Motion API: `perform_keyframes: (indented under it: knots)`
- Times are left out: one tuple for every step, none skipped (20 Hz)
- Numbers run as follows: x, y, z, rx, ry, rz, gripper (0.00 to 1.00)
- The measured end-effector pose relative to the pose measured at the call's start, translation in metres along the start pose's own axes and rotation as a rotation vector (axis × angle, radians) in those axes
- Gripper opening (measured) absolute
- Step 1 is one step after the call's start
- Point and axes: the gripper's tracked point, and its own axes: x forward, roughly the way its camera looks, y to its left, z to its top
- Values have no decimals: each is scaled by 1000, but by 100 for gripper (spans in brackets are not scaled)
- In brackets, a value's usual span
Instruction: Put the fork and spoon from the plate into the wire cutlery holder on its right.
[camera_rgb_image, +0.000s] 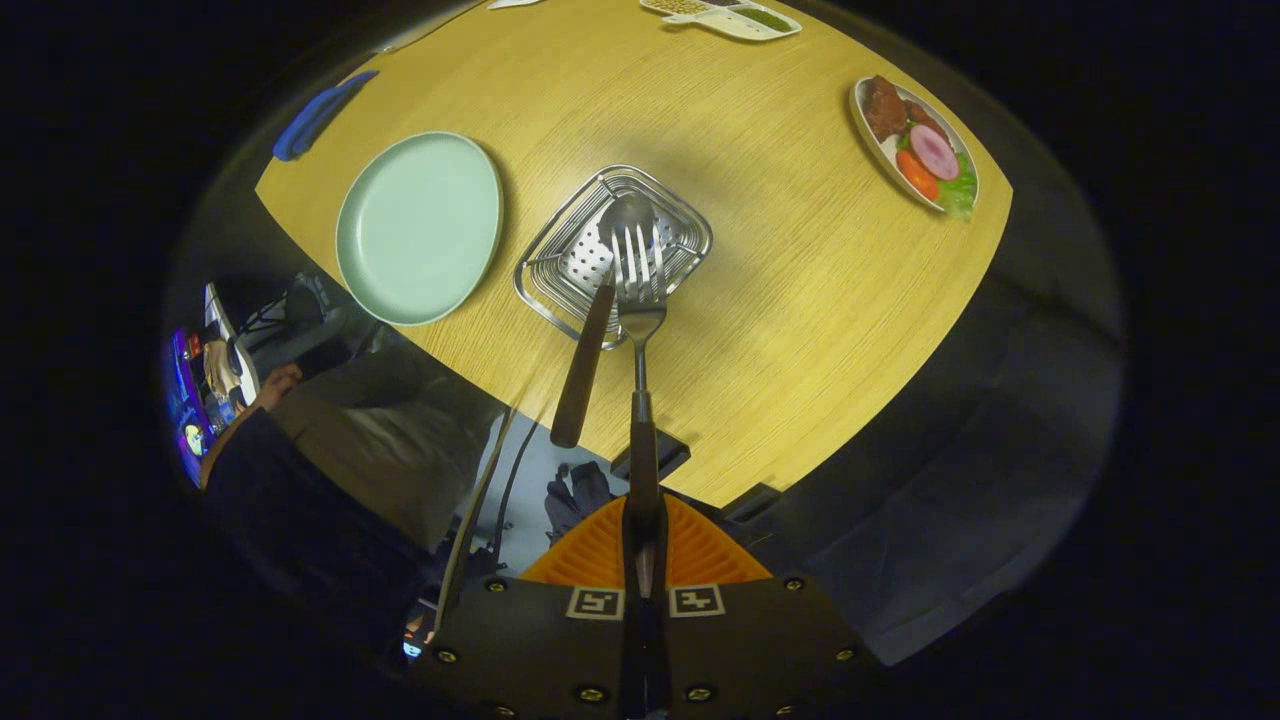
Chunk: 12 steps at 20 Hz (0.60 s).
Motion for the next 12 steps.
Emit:
perform_keyframes:
  knots:
    - [1,1,3,-6,16,4,2]
    - [3,3,6,-7,28,10,2]
    - [4,4,9,-12,41,9,2]
    - [3,3,11,-21,59,6,2]
    - [3,3,14,-30,74,3,2]
    - [4,2,16,-34,89,0,2]
    - [5,1,18,-36,102,-3,2]
    - [6,1,20,-37,114,-5,2]
    - [6,0,23,-39,124,-6,2]
    - [7,-1,26,-39,132,-9,2]
    - [9,-2,28,-35,143,-8,2]
    - [11,-1,30,-31,153,-2,2]
